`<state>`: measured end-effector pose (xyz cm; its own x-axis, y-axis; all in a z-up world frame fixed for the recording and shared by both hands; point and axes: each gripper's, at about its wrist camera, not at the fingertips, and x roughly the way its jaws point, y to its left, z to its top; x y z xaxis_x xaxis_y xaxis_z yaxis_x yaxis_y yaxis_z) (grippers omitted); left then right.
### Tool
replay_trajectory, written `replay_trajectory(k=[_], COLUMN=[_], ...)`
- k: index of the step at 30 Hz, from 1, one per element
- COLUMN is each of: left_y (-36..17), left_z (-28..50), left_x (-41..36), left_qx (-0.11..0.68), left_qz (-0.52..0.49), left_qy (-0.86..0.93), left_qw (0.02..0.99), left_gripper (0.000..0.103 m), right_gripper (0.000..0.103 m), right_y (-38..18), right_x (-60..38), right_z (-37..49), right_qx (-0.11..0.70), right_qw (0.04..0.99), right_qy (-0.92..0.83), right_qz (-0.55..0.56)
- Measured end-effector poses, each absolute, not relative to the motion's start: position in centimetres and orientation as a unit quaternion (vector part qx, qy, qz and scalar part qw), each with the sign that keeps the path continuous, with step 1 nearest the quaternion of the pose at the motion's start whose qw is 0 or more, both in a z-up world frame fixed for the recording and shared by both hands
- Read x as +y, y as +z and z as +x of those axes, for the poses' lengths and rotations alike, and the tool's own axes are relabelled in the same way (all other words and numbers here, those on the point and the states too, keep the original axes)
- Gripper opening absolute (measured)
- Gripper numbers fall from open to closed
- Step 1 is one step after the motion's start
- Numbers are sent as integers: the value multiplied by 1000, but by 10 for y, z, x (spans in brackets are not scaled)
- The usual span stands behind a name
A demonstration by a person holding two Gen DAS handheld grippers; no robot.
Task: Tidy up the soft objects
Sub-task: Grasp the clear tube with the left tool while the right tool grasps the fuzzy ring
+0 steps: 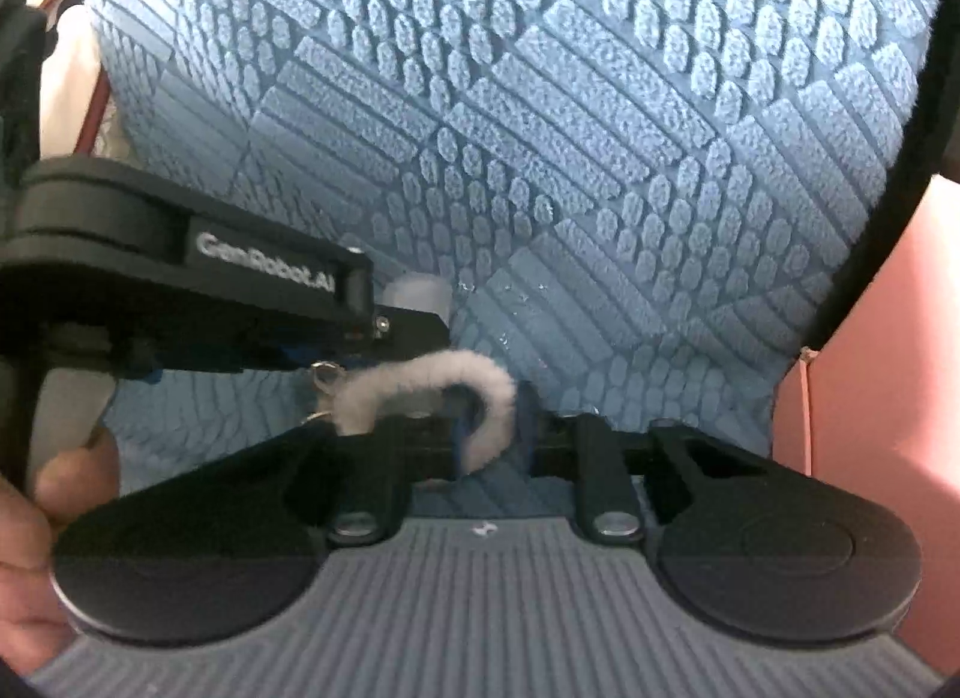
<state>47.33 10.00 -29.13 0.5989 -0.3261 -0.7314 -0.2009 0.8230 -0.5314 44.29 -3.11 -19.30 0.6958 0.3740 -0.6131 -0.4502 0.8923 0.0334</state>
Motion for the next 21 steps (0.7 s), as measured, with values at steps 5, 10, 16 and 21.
replay_trajectory(k=[5,10,16,21], left_y=[-279,-267,-255,-238], left_z=[466,457,440,416], left_x=[90,85,84,88], left_qx=[443,432,420,414], left_qz=[-287,-274,-264,-251], left_qy=[-39,-36,-18,-15], left_qw=[849,858,868,875], left_gripper=[18,18,18,18], right_gripper=[10,10,10,9], right_y=[-188,-176,-163,-146], right_x=[-18,-28,-40,-60], right_z=[444,428,403,391], right_qx=[312,294,282,280], right_qw=[922,928,932,931], right_qy=[223,221,222,228], right_qz=[-60,-61,-61,-50])
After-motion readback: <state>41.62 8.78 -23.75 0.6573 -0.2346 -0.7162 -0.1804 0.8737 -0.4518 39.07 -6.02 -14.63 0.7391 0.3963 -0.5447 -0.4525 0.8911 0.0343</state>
